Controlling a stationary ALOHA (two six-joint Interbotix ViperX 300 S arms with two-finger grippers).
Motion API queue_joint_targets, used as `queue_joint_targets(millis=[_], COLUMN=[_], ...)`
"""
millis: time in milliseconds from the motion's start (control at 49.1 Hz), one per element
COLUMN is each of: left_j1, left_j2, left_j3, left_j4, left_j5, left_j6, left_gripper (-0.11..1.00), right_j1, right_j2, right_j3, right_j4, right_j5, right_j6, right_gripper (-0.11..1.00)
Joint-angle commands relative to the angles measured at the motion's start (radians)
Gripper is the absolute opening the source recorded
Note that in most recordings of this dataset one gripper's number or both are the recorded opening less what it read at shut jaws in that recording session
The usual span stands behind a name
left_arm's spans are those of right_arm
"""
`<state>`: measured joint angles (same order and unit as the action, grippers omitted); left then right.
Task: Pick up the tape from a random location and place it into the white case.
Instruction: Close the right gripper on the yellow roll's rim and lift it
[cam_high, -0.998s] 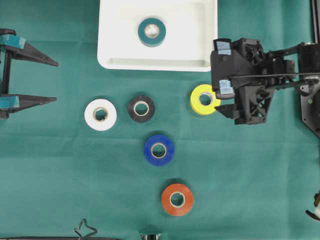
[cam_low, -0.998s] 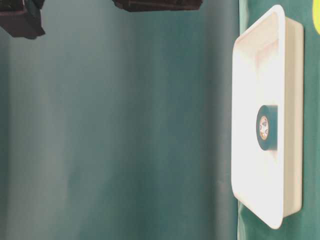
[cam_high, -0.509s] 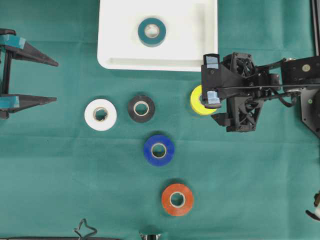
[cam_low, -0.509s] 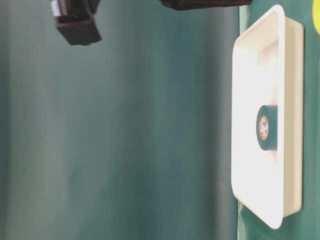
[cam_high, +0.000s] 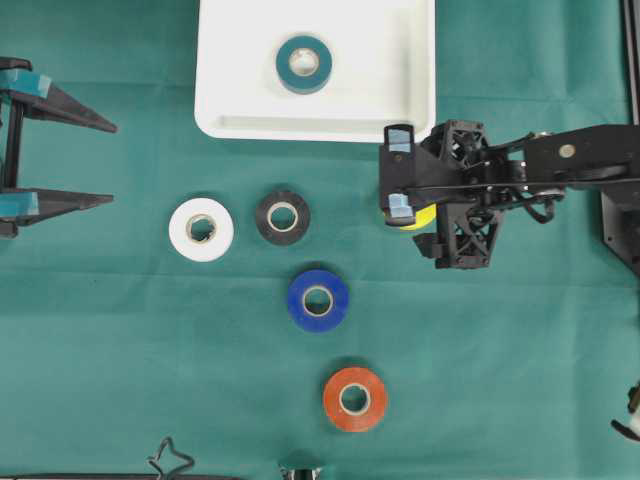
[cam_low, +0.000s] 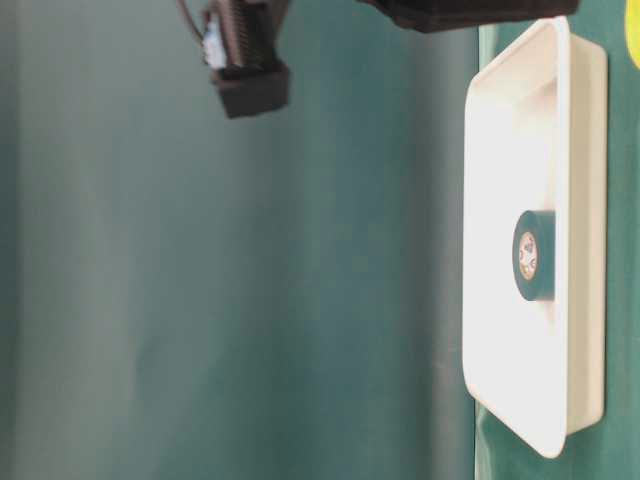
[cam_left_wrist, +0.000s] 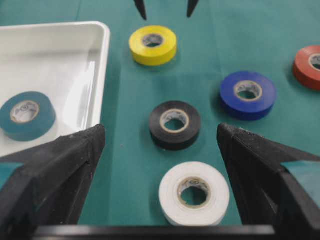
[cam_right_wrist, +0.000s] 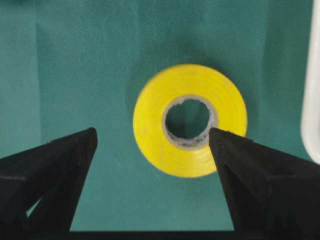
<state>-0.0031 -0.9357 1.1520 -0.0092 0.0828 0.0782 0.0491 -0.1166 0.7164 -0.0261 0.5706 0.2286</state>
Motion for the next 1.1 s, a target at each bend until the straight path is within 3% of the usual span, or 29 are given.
queue_joint_targets(millis=[0, 651, 1079], left_j1=[-0.002, -0.003, -0.002], left_j2=[0.008, 0.006, 0.008], left_j3=[-0.008, -0.008, -0.008], left_j4=[-0.002, -0.002, -0.002], left_j5=[-0.009, -0.009, -0.011], left_j6=[0.0, 0.0, 0.0], left_gripper=[0.95, 0.95, 0.95], right_j1=[0.002, 0.002, 0.002], right_j2=[0.006, 0.155, 0.167], right_j3=[-0.011, -0.011, -0.011], right_j4=[0.0, -0.002, -0.002], right_j5=[-0.021, -0.098, -0.098], right_j6=[0.002, 0.018, 0.02], right_gripper=[0.91, 0.91, 0.91])
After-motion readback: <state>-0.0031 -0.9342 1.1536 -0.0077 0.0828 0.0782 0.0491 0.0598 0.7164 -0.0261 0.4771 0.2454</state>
